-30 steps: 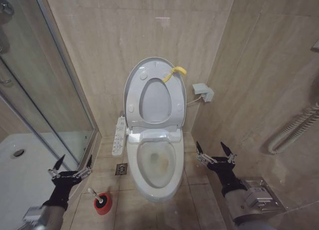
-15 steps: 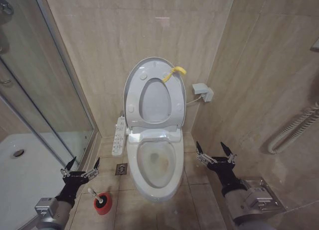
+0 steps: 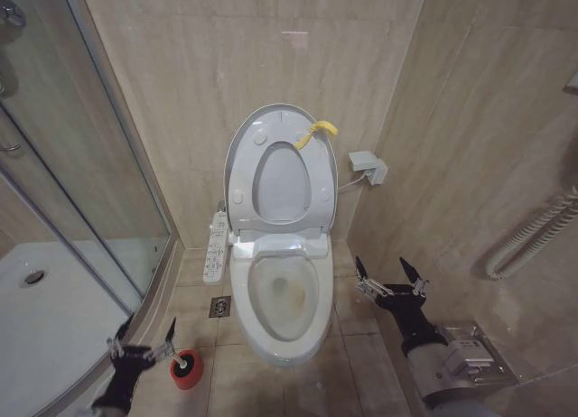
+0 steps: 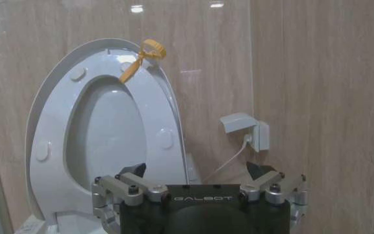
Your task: Open the toilet lid, clean the toilet bowl with a toilet brush, close the toilet lid, and flush.
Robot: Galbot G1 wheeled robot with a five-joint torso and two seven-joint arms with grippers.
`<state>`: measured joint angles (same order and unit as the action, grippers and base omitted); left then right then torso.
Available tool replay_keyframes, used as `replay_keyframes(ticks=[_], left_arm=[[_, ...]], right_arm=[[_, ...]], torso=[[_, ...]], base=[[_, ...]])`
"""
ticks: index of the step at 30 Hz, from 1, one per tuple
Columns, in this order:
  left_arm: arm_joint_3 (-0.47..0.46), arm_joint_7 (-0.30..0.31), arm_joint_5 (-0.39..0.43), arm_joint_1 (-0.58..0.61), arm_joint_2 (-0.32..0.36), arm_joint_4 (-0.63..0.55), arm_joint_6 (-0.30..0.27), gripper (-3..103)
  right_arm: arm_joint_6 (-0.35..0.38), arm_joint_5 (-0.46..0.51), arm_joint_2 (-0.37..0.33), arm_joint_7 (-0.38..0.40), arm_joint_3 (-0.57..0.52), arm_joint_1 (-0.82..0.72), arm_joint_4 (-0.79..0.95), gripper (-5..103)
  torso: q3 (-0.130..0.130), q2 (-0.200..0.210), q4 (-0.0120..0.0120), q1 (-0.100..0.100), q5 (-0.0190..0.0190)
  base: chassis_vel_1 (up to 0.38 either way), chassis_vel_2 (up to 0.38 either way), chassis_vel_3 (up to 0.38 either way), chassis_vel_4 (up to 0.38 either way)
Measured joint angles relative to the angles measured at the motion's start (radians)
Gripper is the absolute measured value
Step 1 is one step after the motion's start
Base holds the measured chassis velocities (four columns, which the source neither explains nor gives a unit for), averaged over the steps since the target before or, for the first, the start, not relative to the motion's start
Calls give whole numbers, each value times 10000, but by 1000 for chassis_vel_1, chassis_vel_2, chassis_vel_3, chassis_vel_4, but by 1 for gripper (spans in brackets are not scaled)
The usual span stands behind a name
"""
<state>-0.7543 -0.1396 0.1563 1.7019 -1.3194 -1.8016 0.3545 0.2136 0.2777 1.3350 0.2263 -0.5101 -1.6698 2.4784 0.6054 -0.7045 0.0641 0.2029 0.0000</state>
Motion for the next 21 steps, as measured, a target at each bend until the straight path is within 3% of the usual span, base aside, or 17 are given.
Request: replay_keyframes(ticks=[1,3,6,10,13,14,21], left_arm=[[0,0,0,0,0,0,0,103],[206,-67,57,-199,-14,1078,804,103],[365,-302,221,-460,12,1994,1246,98],[435,-973,372,-1656,129,4049,2280,98],[557,-1242,521,-2190,269,4758,2519,98],[647,-1273,609,-2380,335,4949,2518,92],[835,-1283,859,-3246,437,6126,2488,92]], right_arm=[[0,0,0,0,0,0,0,100],[0,0,0,1,-1,0,0,100],[0,0,0,0,0,0,0,100],[0,0,0,0,0,1,0,100],[-1,-1,0,3,-2,0,0,100],[0,0,0,0,0,0,0,100],[0,0,0,0,-1,0,0,100]], torso=[[0,0,0,0,0],[0,0,1,0,-1],[0,0,-1,0,-1],[0,0,0,0,-2],[1,1,4,1,-2],[1,1,2,1,-1],[1,0,-1,0,0]], base=[[0,0,0,0],[0,0,0,0],[0,0,0,0],[0,0,0,0],[0,0,0,0],[0,0,0,0],[0,0,0,0]])
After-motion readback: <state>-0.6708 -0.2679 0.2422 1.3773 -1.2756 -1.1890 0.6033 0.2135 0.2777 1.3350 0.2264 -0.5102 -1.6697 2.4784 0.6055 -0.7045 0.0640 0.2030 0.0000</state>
